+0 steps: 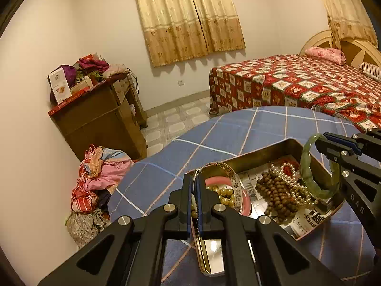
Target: Organize jewelry
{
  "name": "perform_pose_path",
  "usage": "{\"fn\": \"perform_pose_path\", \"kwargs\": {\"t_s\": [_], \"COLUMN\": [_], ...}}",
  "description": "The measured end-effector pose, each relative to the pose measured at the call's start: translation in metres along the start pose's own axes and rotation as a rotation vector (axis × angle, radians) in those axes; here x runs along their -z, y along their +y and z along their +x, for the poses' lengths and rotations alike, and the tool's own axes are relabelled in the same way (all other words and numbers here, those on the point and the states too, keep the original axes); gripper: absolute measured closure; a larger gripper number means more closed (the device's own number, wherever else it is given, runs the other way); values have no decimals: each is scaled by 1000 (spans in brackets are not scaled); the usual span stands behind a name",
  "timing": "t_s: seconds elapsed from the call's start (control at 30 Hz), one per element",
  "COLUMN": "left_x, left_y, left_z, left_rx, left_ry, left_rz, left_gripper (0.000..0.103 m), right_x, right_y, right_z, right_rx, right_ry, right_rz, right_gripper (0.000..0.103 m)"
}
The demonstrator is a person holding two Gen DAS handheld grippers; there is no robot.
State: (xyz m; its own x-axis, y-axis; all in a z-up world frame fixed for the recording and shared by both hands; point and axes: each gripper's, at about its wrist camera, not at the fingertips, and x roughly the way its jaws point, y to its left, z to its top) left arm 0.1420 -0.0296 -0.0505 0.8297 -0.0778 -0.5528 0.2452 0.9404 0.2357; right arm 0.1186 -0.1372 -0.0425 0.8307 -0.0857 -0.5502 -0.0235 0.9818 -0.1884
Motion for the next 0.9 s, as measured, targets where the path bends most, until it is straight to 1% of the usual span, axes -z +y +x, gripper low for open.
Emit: {"fn": "perform_pose_path", "kwargs": {"t_s": [0.17,0.27,0.3,0.33,0.37,0.4,0.43,0.47,0.5,0.53,0.6,0.67,0.77,0.83,0.9], "left_x": [6,7,7,7,7,7,7,7,7,7,7,8,11,13,14], "left_y": [-1,-2,-2,-2,-2,-1,0,1,4,6,9,12,19,22,23], "left_z": [12,15,15,15,14,13,10,6,0,-9,-16,-25,-37,-45,-51], "left_rx": [9,6,5,-3,-5,-7,-27,-54,-72,-54,-53,-72,-75,-74,-80], "left_ry": [33,41,45,49,53,51,41,24,-2,-34,-42,-48,-59,-65,-70], "left_rz": [-2,-2,-1,1,2,1,-2,-6,-11,-16,-18,-18,-41,-51,-57], "left_gripper": [100,100,100,97,86,75,44,22,20,20,20,20,20,20,20], "right_x": [0,1,1,2,3,4,5,5,6,6,6,5,6,7,8], "right_y": [5,9,9,9,8,8,8,6,4,1,-4,-8,-15,-20,-22], "right_z": [12,21,22,23,23,23,21,20,18,15,7,0,-15,-26,-34], "right_rx": [-8,-18,-20,-19,-20,-22,-21,-20,-19,-15,-8,0,4,6,8], "right_ry": [29,65,61,62,66,67,63,60,61,59,49,36,16,-3,-16], "right_rz": [-15,-28,-25,-24,-21,-18,-16,-12,-5,6,23,31,55,78,86], "right_gripper": [94,93,89,82,78,70,64,64,64,61,55,53,51,47,47]}}
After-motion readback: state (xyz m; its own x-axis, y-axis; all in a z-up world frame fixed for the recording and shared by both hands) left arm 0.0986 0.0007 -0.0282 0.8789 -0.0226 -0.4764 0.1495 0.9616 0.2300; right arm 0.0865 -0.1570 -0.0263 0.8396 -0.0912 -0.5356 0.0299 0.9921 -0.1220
